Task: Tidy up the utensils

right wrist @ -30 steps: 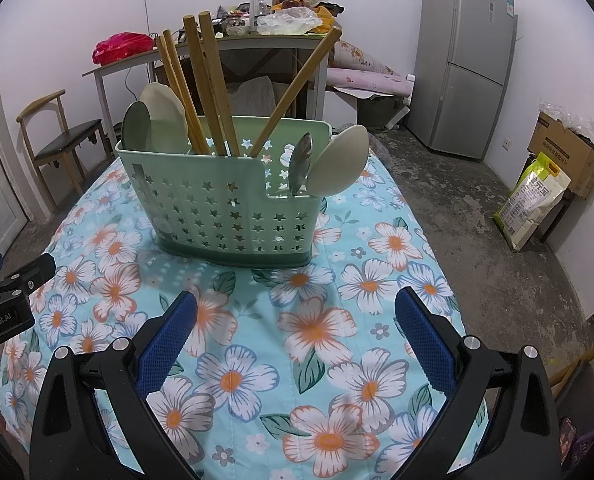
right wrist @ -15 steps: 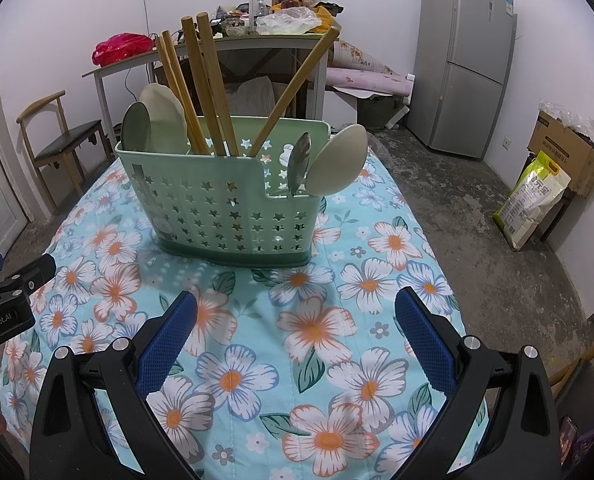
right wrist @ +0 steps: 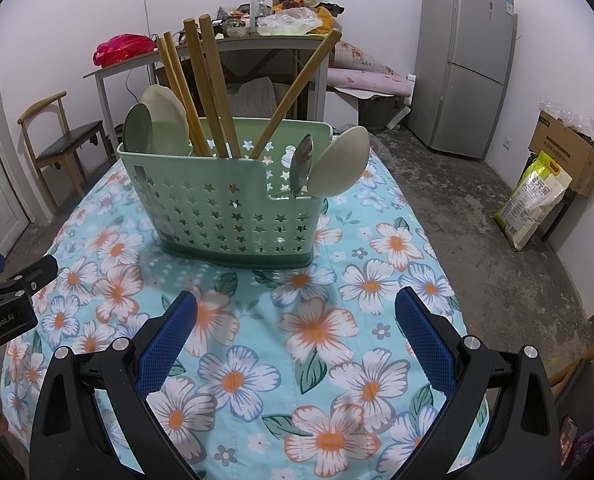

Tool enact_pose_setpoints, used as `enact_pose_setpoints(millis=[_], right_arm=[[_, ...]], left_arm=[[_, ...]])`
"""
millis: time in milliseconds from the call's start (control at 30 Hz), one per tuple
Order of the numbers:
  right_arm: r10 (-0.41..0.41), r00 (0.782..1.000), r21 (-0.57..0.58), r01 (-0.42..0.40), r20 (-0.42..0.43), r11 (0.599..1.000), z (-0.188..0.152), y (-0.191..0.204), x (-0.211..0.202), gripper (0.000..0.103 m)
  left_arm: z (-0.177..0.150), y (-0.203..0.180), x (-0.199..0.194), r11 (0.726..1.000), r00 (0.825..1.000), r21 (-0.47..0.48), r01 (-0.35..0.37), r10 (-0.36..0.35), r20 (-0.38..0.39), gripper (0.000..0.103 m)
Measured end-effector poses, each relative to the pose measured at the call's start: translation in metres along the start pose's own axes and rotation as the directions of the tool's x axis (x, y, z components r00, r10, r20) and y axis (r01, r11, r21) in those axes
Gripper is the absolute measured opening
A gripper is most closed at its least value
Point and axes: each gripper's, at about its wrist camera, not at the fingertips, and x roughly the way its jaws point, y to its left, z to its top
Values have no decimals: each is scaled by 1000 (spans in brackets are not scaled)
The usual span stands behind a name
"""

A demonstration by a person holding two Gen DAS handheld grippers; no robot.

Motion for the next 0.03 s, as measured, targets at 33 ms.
enact_pose_setpoints(millis=[33], right_arm=[[0, 1000, -1, 0, -1, 1000, 0, 1, 0, 96]], left_arm=[[-2, -1, -1, 1000, 1000, 1, -2, 2, 3, 95]])
